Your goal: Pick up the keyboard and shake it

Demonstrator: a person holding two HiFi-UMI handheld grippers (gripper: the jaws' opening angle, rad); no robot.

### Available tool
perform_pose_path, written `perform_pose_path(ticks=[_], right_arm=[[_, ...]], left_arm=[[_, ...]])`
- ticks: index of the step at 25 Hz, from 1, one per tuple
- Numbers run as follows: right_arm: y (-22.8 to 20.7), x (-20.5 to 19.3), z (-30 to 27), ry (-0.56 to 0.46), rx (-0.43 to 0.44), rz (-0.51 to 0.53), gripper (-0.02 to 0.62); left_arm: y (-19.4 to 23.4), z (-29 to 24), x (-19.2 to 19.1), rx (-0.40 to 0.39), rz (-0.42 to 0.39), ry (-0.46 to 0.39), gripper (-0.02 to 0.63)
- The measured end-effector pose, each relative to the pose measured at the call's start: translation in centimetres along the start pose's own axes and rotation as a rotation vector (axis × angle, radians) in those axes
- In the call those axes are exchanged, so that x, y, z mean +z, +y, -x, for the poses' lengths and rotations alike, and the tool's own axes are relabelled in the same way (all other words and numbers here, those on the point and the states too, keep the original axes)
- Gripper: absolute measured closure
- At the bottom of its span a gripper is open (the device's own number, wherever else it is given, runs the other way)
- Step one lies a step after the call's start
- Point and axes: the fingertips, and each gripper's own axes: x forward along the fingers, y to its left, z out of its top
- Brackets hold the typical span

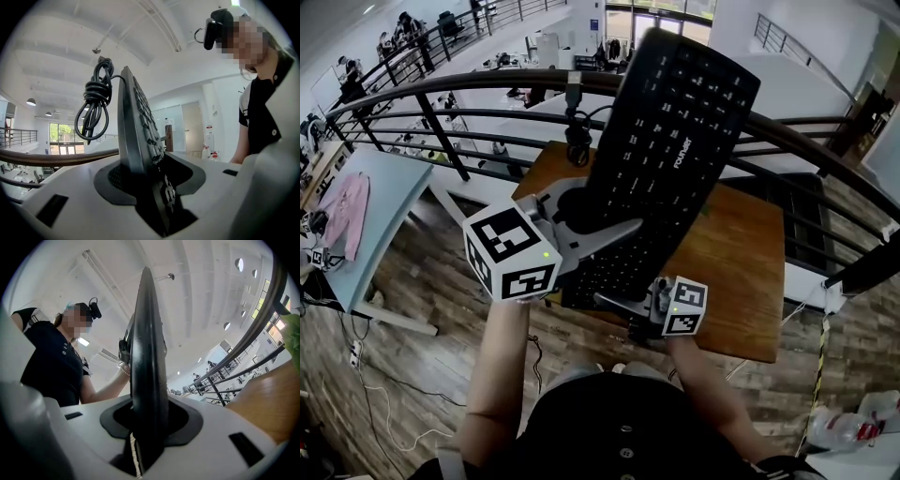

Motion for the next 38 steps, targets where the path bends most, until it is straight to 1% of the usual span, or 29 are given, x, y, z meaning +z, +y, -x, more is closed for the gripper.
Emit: perform_pose_path(ticks=[6, 9, 11, 16, 20, 25, 27, 29, 31, 33, 35, 38], right_arm=[[0.1, 0.0, 0.8, 0.022, -0.01, 0.0, 0.457], [0.4, 0.2, 1.7, 0.048, -0.031, 0.004, 0.456], [0.8, 0.2, 2.7, 0.079, -0.048, 0.007, 0.451], [1.2, -0.5, 4.8, 0.18, -0.114, 0.0, 0.422], [1.5, -1.8, 5.7, 0.253, -0.173, -0.007, 0.379], [0.9, -2.8, 7.7, 0.305, -0.222, -0.072, 0.354], [1.0, -3.7, 8.4, 0.337, -0.248, -0.088, 0.348], [1.5, -5.1, 8.7, 0.387, -0.29, -0.106, 0.344], [1.9, -6.6, 8.6, 0.409, -0.293, -0.162, 0.341], [2.0, -7.8, 8.6, 0.417, -0.291, -0.198, 0.341], [1.9, -9.1, 9.0, 0.454, -0.315, -0.211, 0.341], [1.9, -11.1, 9.1, 0.527, -0.349, -0.241, 0.341]], left_arm=[[-0.1, -0.3, -0.1, 0.0, 0.018, -0.019, 0.41], [-0.3, -0.7, -0.1, -0.002, 0.04, -0.041, 0.408], [-0.5, -1.1, -0.2, 0.0, 0.069, -0.055, 0.408], [0.1, -1.8, -2.0, 0.011, 0.188, -0.077, 0.408], [0.6, -1.9, -4.2, 0.005, 0.273, -0.064, 0.408], [1.5, -3.6, -7.0, 0.011, 0.377, -0.046, 0.403], [1.5, -3.6, -8.6, 0.02, 0.413, -0.037, 0.403], [1.0, -3.0, -10.5, 0.038, 0.434, -0.009, 0.413], [0.7, -2.2, -12.3, 0.05, 0.469, 0.003, 0.414], [0.8, -1.7, -14.0, 0.052, 0.515, -0.008, 0.422], [0.9, -1.4, -15.9, 0.055, 0.571, -0.016, 0.422], [1.1, -0.2, -19.0, 0.071, 0.686, -0.026, 0.422]])
